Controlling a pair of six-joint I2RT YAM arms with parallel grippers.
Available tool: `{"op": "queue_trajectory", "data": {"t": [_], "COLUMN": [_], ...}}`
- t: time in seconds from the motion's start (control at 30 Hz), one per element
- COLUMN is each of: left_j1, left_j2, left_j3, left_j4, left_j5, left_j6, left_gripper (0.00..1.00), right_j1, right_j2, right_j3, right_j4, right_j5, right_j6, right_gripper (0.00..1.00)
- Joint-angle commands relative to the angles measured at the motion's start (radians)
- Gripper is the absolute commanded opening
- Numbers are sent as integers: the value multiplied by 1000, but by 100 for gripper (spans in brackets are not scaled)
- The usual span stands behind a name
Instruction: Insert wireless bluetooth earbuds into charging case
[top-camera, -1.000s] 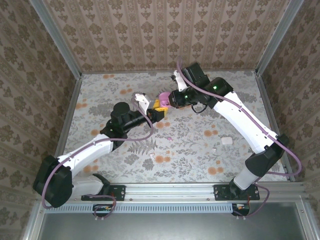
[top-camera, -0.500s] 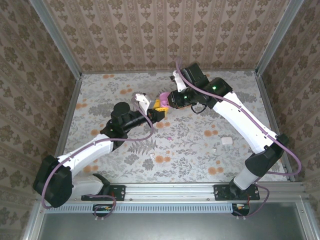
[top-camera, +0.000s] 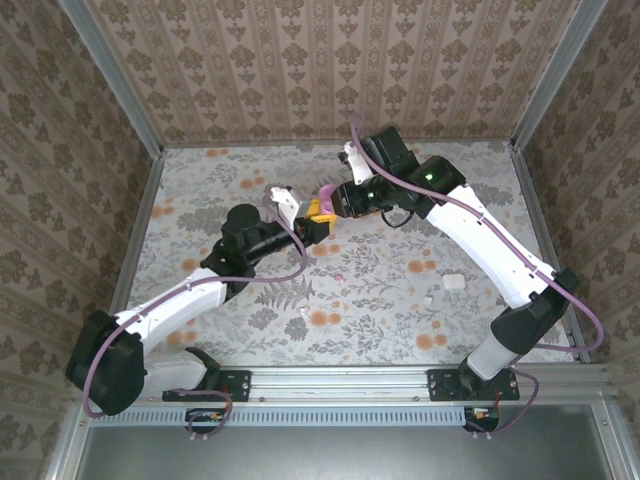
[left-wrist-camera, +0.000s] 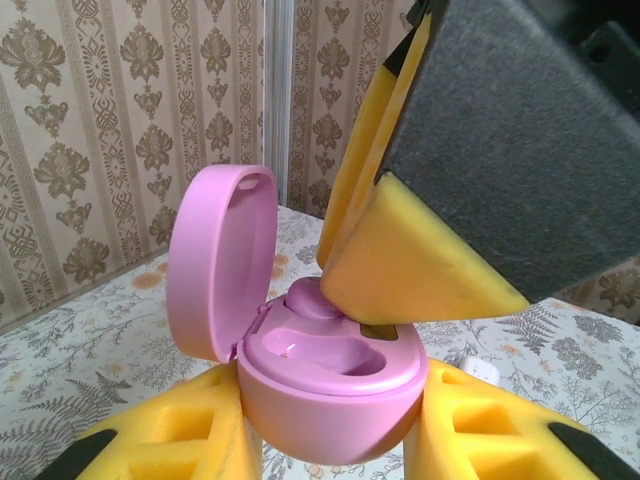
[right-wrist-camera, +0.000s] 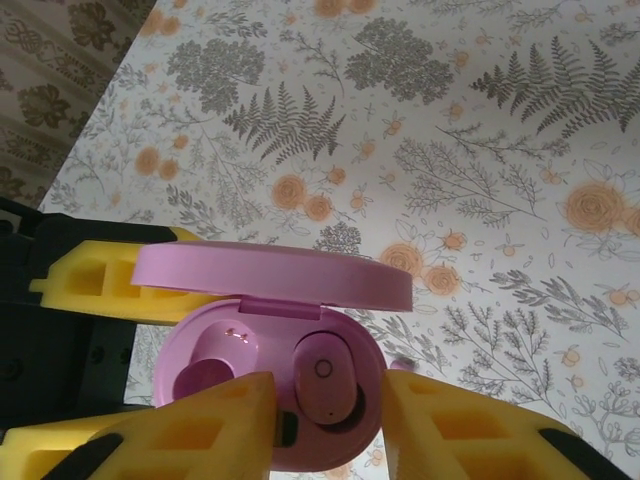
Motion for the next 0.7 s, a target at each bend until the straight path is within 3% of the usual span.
{"op": "queue_trajectory", "data": {"t": [0.0,0.23,0.47,0.67], "left_j1": [-5,-6,-4,-4], "left_j2": [-5,-20,-58,-137], "left_j3": [32,23,3,-29], "left_j4": [41,37,16,-17], "left_j5": [-3,-14,-40,-79], "left_j6": [5,14,34,50], "left_gripper": [34,34,34,34], "right_j1": [6,-20,-128,-190], "right_j2": [-40,-137,-311,-281], "right_j3": [-16,-103,-309,-453], "right_j4": [10,107,270,216], "right_j5": [-36,-41,-70,-86], "right_j6": [0,61,181,239], "right_gripper": [36,39,40,40]}}
